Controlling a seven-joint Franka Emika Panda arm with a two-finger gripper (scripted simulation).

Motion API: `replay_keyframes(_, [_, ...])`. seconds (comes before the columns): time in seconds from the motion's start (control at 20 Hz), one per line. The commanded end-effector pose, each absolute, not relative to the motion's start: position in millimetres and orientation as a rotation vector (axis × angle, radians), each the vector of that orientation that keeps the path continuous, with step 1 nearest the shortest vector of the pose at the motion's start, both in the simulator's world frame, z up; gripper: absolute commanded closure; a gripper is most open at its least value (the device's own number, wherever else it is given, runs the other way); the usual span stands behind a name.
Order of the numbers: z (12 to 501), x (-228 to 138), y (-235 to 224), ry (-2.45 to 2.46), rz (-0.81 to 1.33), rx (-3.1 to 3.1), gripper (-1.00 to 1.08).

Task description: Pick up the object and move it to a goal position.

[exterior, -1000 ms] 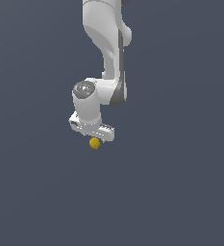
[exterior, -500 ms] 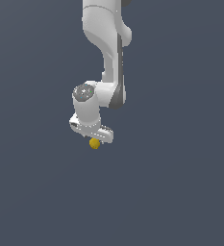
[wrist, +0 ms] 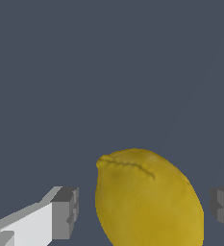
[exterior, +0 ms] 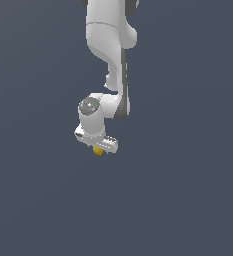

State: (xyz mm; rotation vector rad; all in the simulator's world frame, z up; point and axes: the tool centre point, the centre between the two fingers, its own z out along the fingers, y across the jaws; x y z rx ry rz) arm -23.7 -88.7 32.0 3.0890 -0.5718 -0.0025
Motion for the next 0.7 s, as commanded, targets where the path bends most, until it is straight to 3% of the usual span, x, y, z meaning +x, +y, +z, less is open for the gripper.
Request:
replay_keyframes(0.0, [28.5,-22.7,-88.8,-0.572,0.000,3.089,-0.92])
replay_keyframes(0.05, [28.2,-22.6,-88.8,-0.572,0.000,3.089,-0.92])
replay_keyframes(0.1, [28.2,-22.6,-88.8,-0.572,0.000,3.089,1.08])
replay_keyframes(0.65, [29.0,-22.8,-88.3,-0.572,0.000,3.089,1.08])
